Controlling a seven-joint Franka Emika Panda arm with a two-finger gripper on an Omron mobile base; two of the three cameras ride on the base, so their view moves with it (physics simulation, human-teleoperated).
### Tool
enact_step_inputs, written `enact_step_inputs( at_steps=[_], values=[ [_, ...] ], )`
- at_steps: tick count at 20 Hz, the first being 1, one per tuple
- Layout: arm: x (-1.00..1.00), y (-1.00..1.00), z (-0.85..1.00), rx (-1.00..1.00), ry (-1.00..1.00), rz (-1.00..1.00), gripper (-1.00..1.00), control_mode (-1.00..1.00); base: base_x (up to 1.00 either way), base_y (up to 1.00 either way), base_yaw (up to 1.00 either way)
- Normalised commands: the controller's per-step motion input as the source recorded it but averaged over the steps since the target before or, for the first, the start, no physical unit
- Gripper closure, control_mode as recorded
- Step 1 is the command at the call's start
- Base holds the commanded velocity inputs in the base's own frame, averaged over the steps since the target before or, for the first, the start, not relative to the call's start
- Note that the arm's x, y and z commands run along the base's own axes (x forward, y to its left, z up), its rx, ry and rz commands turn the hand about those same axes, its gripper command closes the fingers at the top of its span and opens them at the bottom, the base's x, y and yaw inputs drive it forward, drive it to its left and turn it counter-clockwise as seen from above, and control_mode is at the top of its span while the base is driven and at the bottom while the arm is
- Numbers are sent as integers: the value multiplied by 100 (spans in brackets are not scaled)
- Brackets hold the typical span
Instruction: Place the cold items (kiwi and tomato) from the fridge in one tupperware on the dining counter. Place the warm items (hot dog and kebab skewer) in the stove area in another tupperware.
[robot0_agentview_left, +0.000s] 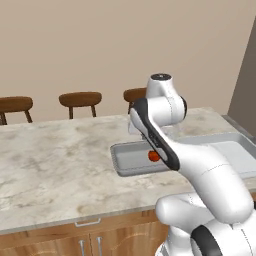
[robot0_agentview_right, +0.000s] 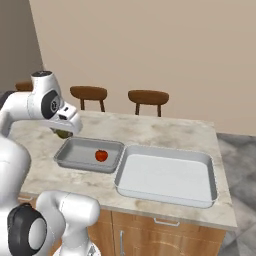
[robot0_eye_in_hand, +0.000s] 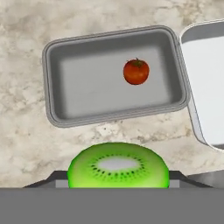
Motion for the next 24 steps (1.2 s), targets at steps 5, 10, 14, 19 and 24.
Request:
enact_step_inputs(
  at_steps=[5, 10, 14, 19, 24],
  values=[
    [57, 10, -63, 0, 17, 2, 100, -100, 0, 0, 0],
    [49, 15, -68, 0, 14, 1, 100, -100, 0, 0, 0],
    [49, 16, -68, 0, 6, 0, 100, -100, 0, 0, 0],
    [45, 17, -62, 0, 6, 0, 100, -100, 0, 0, 0],
    [40, 13, -53, 0, 6, 0, 100, -100, 0, 0, 0]
  ],
)
